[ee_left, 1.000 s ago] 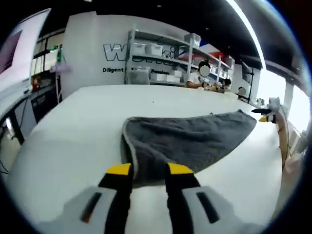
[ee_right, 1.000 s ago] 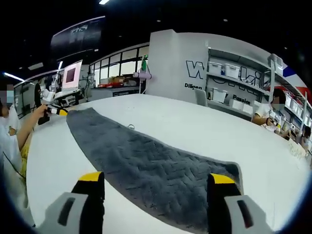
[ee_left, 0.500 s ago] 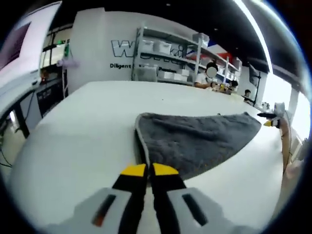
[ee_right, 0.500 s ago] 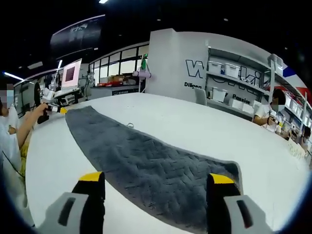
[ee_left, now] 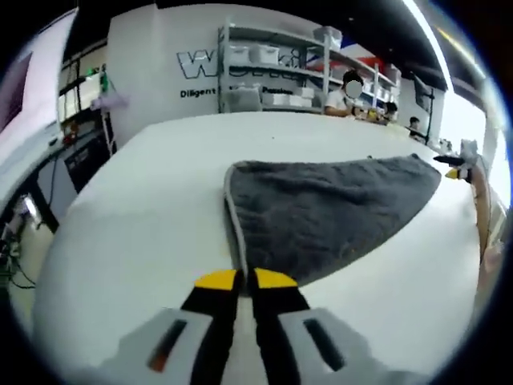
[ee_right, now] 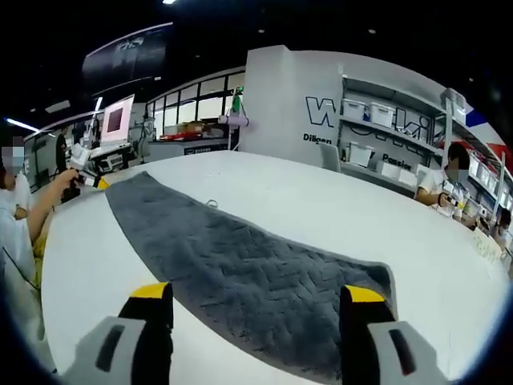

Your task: Fold the towel on the table until its edges align and the towel forms a compact rectangular stack.

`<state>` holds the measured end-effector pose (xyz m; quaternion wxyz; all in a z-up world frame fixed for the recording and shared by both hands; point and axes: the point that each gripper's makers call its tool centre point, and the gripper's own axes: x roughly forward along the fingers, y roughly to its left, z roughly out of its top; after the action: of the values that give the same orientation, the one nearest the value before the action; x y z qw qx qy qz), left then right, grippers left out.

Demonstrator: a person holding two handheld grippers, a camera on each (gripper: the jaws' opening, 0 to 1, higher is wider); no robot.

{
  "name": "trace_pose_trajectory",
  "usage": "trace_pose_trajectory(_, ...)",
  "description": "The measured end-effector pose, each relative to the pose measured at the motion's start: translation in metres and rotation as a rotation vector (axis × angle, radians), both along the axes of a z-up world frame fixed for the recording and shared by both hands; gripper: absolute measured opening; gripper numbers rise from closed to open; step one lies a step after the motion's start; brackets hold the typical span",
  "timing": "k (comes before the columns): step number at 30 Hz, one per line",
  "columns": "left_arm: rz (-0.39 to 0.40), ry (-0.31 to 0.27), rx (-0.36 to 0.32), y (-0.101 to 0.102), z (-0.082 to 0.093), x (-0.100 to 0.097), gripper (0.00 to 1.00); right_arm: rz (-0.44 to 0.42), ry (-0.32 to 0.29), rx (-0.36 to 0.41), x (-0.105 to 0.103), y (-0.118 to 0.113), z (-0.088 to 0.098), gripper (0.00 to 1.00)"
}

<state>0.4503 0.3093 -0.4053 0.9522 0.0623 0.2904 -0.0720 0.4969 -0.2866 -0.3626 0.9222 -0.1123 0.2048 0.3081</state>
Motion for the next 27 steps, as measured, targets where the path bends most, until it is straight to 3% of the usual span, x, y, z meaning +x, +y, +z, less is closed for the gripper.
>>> trace_pose_trajectory(3, 0.02, -0.009, 0.003, 0.005, 0.003, 0.0, 0.27, -0.002, 0.001, 0.002, 0.0, 0.0, 0.0, 0.89)
trace_pose_trajectory(6, 0.01, -0.047, -0.048, -0.001, 0.012, 0.0, 0.39, -0.003, 0.0, 0.002, 0.0, 0.0, 0.0, 0.89)
trace_pose_trajectory(12, -0.048, -0.072, -0.093, -0.033, 0.02, 0.001, 0.79, -0.012, -0.015, 0.006, 0.002, -0.002, 0.003, 0.91)
trace_pose_trajectory(17, -0.129, -0.062, -0.071, -0.059, 0.023, -0.001, 0.81, -0.011, -0.01, 0.001, 0.003, -0.002, 0.001, 0.91)
trace_pose_trajectory(22, -0.171, -0.103, -0.067, -0.08, 0.038, -0.006, 0.95, -0.011, -0.003, 0.003, 0.004, -0.003, 0.0, 0.91)
trace_pose_trajectory(27, -0.207, -0.134, -0.063, -0.097, 0.046, -0.013, 0.97, -0.01, 0.002, 0.017, 0.005, -0.003, 0.0, 0.93)
